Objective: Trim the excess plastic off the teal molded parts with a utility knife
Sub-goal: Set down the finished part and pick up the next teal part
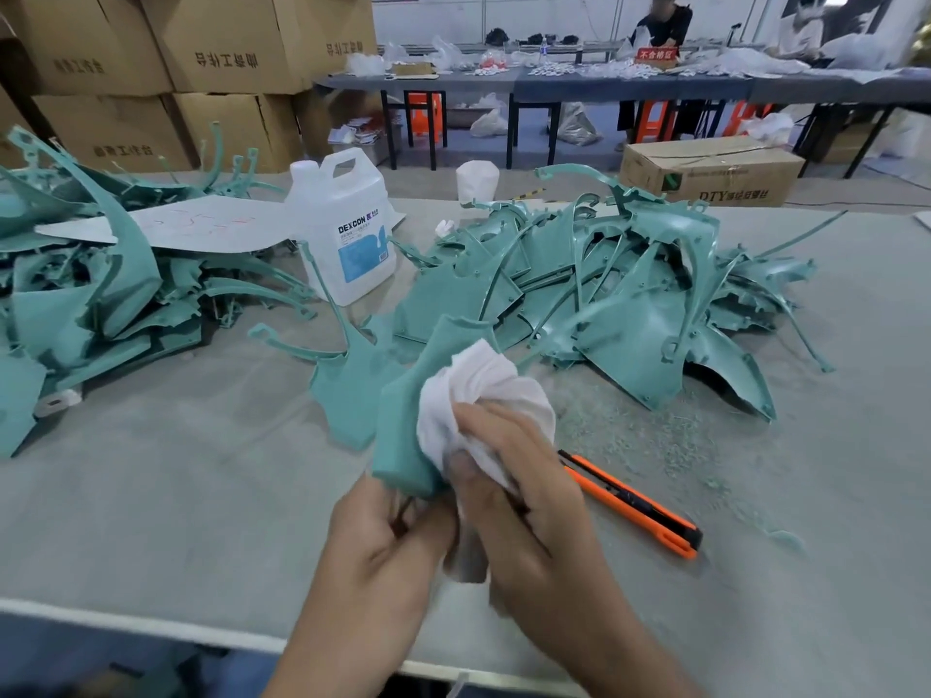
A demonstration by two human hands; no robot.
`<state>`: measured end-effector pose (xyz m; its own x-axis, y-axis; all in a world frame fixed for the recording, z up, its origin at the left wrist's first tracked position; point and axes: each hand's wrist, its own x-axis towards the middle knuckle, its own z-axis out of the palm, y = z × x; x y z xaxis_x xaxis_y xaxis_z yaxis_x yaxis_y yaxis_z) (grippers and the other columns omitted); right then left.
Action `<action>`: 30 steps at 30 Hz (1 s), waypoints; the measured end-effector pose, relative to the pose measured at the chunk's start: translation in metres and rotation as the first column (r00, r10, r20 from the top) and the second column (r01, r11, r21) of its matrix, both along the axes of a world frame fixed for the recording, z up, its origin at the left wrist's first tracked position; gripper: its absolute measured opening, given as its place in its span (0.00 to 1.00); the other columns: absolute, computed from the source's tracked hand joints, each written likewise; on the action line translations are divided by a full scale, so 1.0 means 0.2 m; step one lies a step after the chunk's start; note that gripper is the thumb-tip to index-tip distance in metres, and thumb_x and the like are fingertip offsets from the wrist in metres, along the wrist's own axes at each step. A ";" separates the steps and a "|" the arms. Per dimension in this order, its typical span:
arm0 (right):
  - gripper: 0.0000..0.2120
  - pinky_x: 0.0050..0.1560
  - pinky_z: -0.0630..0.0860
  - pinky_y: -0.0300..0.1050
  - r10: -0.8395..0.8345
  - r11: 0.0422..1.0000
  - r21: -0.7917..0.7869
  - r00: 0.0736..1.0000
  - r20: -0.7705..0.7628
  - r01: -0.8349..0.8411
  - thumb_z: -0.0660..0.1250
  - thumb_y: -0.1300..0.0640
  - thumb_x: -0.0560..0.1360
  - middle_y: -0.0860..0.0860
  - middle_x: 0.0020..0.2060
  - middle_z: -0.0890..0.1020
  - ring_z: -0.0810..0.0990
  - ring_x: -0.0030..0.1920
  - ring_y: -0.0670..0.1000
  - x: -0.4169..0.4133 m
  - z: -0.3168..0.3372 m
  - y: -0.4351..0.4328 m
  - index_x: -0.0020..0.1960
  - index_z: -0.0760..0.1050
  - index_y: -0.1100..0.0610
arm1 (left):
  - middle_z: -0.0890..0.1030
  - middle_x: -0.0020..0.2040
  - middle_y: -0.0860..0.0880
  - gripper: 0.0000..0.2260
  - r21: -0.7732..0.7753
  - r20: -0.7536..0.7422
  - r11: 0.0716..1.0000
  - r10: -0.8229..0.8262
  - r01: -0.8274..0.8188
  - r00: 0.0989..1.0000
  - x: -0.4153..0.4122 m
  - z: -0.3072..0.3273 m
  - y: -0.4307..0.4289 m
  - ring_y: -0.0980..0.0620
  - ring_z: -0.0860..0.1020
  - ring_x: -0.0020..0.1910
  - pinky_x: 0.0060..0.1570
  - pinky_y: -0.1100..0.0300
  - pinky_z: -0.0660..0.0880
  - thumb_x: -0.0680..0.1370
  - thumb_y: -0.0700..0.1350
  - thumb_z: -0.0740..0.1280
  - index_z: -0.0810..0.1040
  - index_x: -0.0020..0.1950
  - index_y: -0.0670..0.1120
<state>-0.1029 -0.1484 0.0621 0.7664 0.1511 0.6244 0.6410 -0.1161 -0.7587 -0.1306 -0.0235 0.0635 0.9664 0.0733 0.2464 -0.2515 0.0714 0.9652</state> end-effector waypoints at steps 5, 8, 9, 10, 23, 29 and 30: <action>0.12 0.53 0.72 0.32 -0.317 0.942 -0.011 0.876 -0.364 0.337 0.67 0.64 0.80 0.49 0.55 0.79 0.78 0.55 0.42 0.17 -0.12 -0.07 0.55 0.78 0.48 | 0.86 0.53 0.52 0.17 -0.142 0.104 0.975 0.185 -0.170 0.977 -0.04 0.07 -0.04 0.53 0.84 0.54 0.57 0.54 0.78 0.70 0.49 0.72 0.83 0.58 0.61; 0.10 0.49 0.80 0.40 -0.152 0.949 0.159 0.839 -0.522 0.271 0.66 0.59 0.81 0.50 0.52 0.84 0.83 0.48 0.42 0.14 -0.11 -0.12 0.55 0.80 0.45 | 0.84 0.45 0.65 0.15 0.241 0.226 0.887 0.343 -0.393 0.912 -0.04 0.10 0.00 0.70 0.80 0.41 0.42 0.79 0.71 0.75 0.52 0.67 0.80 0.61 0.61; 0.08 0.46 0.81 0.42 -0.032 0.951 0.249 0.862 -0.505 0.182 0.66 0.54 0.82 0.49 0.50 0.85 0.84 0.48 0.44 0.11 -0.08 -0.13 0.57 0.80 0.45 | 0.83 0.48 0.68 0.19 0.401 0.277 0.813 0.333 -0.423 0.902 -0.03 0.10 -0.01 0.72 0.79 0.45 0.43 0.80 0.70 0.76 0.51 0.65 0.75 0.67 0.62; 0.10 0.46 0.81 0.42 0.107 0.939 0.337 0.870 -0.481 0.071 0.65 0.46 0.81 0.49 0.52 0.85 0.84 0.50 0.46 0.08 -0.04 -0.12 0.61 0.79 0.45 | 0.81 0.56 0.67 0.26 0.547 0.310 0.730 0.278 -0.410 0.909 -0.02 0.10 -0.03 0.71 0.78 0.53 0.49 0.78 0.71 0.76 0.45 0.63 0.69 0.73 0.63; 0.09 0.20 0.69 0.38 -0.157 0.911 0.282 0.887 -0.435 0.300 0.68 0.57 0.80 0.50 0.27 0.75 0.71 0.20 0.47 0.05 -0.03 -0.27 0.53 0.80 0.44 | 0.79 0.35 0.54 0.13 0.257 0.035 0.848 0.470 -0.463 0.882 0.05 -0.10 0.08 0.58 0.76 0.35 0.41 0.71 0.73 0.71 0.38 0.78 0.82 0.42 0.56; 0.10 0.24 0.67 0.35 -0.187 0.892 0.300 0.881 -0.435 0.338 0.71 0.47 0.77 0.48 0.30 0.80 0.72 0.24 0.44 0.04 -0.04 -0.32 0.54 0.82 0.50 | 0.86 0.43 0.49 0.06 0.045 -0.106 0.922 0.388 -0.385 0.916 0.11 -0.10 0.14 0.56 0.83 0.42 0.48 0.68 0.79 0.75 0.43 0.71 0.86 0.50 0.51; 0.11 0.27 0.71 0.37 -0.192 0.892 0.295 0.879 -0.437 0.342 0.71 0.45 0.76 0.49 0.34 0.83 0.76 0.28 0.45 0.04 -0.05 -0.32 0.53 0.82 0.51 | 0.86 0.45 0.47 0.08 -0.014 -0.134 0.931 0.359 -0.364 0.924 0.11 -0.10 0.13 0.53 0.84 0.45 0.49 0.66 0.80 0.77 0.48 0.68 0.85 0.52 0.49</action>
<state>-0.0950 -0.2123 0.0528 0.9330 -0.2675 0.2406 0.2712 0.0835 -0.9589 -0.1079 0.0020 0.0436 0.8957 0.4300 0.1133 -0.1422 0.0356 0.9892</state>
